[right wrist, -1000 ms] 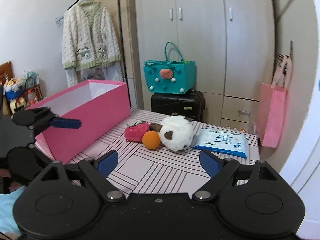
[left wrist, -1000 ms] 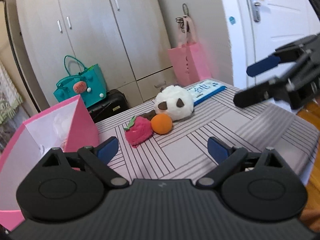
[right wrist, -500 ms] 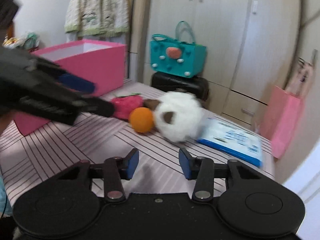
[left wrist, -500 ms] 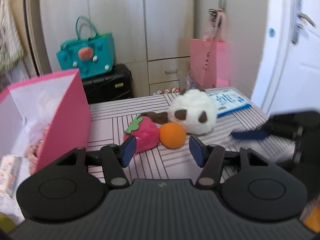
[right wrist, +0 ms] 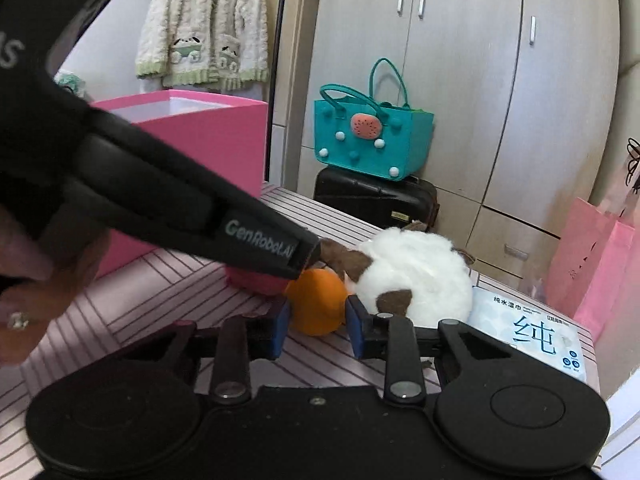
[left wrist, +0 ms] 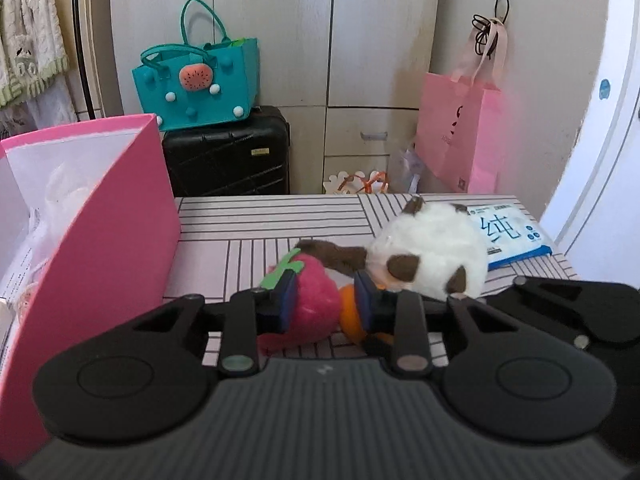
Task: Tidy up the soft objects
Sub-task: 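Close the left gripper on the pink strawberry plush while the right gripper grasps the orange ball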
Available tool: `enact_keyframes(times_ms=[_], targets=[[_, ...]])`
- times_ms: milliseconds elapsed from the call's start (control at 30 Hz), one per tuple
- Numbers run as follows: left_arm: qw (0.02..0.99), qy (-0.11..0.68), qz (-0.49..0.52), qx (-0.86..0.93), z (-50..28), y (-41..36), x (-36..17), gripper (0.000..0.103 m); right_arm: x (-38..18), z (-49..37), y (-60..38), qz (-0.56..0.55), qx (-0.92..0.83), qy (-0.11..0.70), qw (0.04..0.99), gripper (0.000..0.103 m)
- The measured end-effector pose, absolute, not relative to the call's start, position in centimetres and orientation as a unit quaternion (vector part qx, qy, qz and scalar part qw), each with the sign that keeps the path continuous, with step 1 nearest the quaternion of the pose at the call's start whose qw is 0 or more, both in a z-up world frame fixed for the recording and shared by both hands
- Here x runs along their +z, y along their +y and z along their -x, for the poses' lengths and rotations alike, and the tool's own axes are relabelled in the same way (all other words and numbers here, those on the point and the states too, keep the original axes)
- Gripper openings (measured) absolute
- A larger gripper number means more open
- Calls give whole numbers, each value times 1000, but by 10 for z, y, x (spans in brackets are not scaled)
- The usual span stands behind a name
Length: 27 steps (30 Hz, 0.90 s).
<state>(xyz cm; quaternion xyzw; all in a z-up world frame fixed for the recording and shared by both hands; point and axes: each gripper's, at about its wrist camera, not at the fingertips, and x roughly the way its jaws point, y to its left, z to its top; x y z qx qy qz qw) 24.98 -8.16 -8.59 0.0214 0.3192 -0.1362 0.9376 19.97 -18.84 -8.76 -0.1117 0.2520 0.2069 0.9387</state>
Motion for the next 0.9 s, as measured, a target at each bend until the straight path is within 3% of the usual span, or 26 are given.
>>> enact_keyframes(times_ms=[400,467,900], targets=[[940,318,-30,-117,-258,-78,-91,35,-88,-195,-184,125,189,248,942,30],[943,309,-40,-116,-259,-81,-92,42,-89,-193,-186,118,186,254,942,30],[947,296,-90,-89,-256,-85,-102,47,-78,-169,-207,52,179,283,941,30]])
